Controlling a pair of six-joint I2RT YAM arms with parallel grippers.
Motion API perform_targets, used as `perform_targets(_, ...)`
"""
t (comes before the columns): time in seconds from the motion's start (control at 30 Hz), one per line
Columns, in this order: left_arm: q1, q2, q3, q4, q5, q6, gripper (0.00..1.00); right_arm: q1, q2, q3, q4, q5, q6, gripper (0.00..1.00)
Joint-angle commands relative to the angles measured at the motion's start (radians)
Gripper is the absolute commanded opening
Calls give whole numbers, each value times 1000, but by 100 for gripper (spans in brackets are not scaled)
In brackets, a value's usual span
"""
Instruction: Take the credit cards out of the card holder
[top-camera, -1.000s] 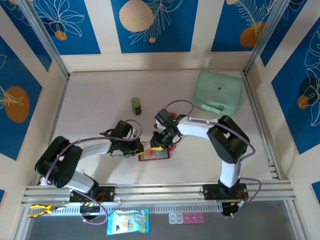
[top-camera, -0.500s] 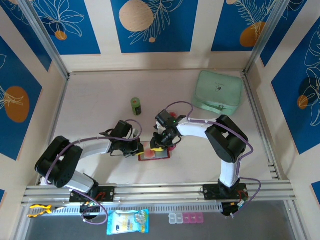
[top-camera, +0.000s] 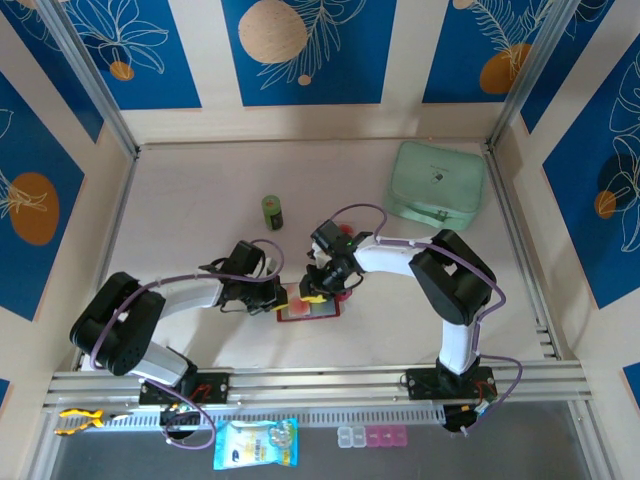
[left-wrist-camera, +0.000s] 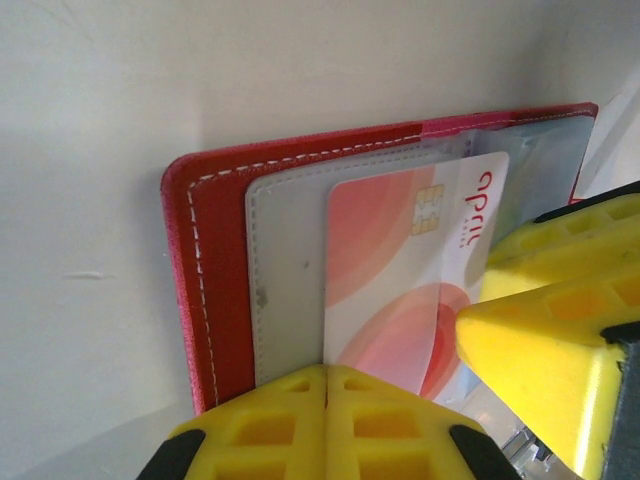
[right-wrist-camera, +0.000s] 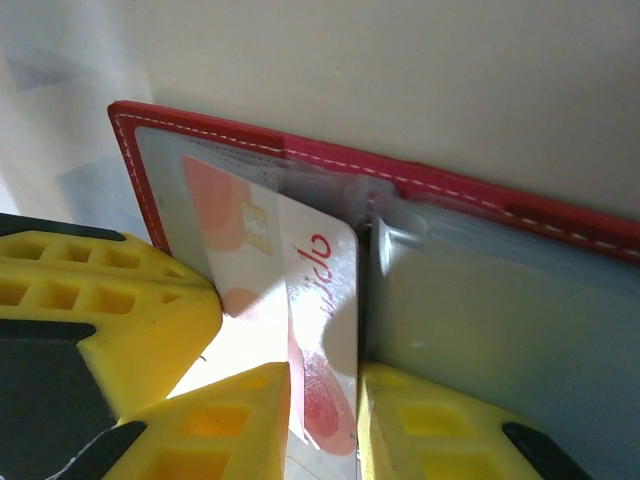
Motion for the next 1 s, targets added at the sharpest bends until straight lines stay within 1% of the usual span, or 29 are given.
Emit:
perform_targets(0.0, -8, 21, 10, -22, -12, 10, 0, -4, -8, -23, 35, -48, 17, 24)
perform_targets(0.17, -8, 22, 13, -27, -12, 9, 0, -12, -47, -42, 57, -54, 25, 23)
perform_targets(0.43, -8, 24, 20, -30, -14, 10, 0, -34, -91, -78, 96, -78, 40, 14)
perform_targets(0.63, -7, 24, 22, -31, -14, 10, 0, -44, -80, -93, 158, -146, 53, 15)
perform_targets(0.97, -7, 18, 19, -37, -16, 10, 0, -45, -36, -116, 205, -166, 69, 14)
